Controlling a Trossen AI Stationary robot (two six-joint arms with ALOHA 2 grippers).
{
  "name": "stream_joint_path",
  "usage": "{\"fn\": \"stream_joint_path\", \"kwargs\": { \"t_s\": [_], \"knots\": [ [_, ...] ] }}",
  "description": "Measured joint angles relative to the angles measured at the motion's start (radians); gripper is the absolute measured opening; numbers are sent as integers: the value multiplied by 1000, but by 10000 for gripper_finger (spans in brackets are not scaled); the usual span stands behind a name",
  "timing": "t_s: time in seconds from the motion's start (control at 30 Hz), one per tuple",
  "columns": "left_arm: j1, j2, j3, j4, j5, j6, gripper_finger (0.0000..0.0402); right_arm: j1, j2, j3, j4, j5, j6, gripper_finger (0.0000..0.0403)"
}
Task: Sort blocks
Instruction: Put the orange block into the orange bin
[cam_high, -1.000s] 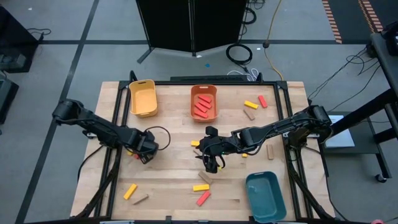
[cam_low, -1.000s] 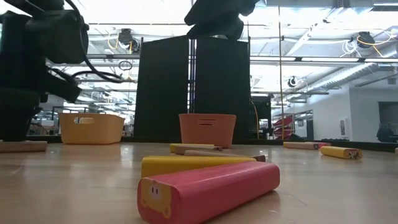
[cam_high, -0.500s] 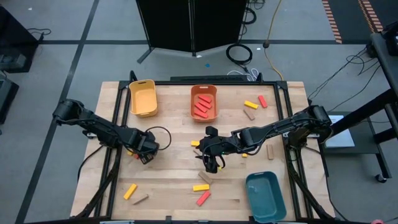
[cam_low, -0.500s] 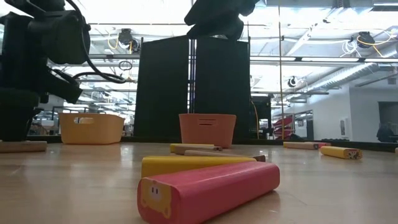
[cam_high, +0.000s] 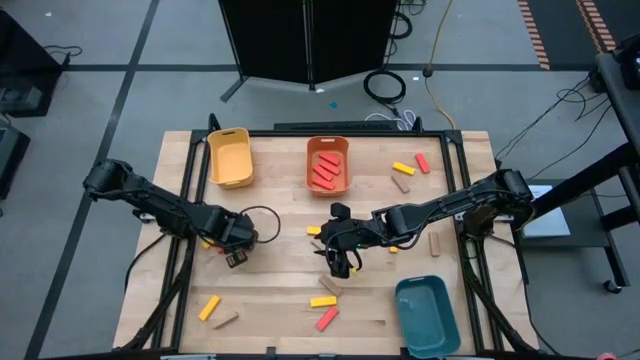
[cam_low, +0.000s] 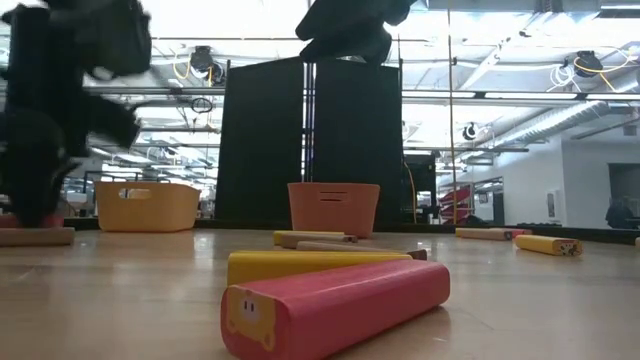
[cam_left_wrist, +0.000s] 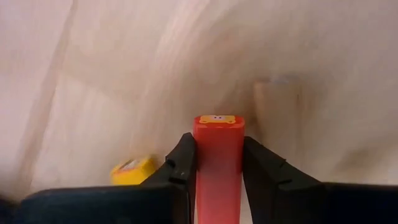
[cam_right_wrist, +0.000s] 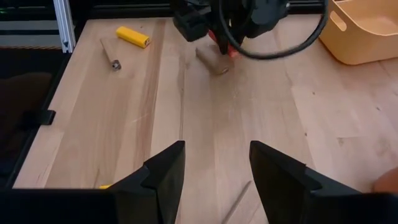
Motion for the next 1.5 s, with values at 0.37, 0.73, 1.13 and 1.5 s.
{"fn": "stream_joint_path", "kwargs": {
  "t_s": [0.37,0.73,1.13,1.5],
  "knots": [
    [-15,-217,122,334,-217,244,83,0,0,0,13,27,0,171],
    [-82,-299,-174,1410,-191,766,83,1,8,0,161,30,-15,171],
    [-86,-303,-397,1983,-42,800,84,0,117,0,562,28,-166,171],
    [-113,-213,-397,2048,-195,833,84,-11,179,0,701,33,-142,171]
  ]
}}
